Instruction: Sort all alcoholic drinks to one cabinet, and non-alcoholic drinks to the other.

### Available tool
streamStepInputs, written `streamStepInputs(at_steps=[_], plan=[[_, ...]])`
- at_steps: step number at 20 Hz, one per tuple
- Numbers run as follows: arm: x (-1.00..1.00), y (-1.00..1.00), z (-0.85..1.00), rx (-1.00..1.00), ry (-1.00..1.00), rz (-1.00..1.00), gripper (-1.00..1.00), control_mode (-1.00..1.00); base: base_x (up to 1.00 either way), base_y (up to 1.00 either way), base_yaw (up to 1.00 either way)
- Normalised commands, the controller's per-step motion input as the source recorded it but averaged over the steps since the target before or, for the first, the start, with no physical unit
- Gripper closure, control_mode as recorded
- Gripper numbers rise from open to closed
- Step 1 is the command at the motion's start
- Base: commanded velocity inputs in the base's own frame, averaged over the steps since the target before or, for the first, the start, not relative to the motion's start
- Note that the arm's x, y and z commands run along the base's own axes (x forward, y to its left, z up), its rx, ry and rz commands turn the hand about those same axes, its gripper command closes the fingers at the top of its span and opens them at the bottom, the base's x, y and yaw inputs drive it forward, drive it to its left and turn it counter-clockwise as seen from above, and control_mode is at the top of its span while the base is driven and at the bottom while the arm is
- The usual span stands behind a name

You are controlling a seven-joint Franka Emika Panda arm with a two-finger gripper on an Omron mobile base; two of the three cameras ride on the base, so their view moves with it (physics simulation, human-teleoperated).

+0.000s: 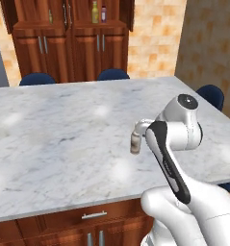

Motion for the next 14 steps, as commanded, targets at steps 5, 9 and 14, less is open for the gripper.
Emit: streamStepInputs(at_steps=[5, 9, 14], plan=[[0.28, 0.00, -0.18, 0.00, -0.01, -0.01, -1.00, -1.00, 0.00, 0.00, 0.00], [0.43, 0.00, -0.16, 0.00, 0.00, -0.05, -1.00, -1.00, 0.00, 0.00, 0.00], [0.39, 0.00, -0.20, 0.00, 0.00, -0.05, -1.00, -1.00, 0.00, 0.00, 0.00]])
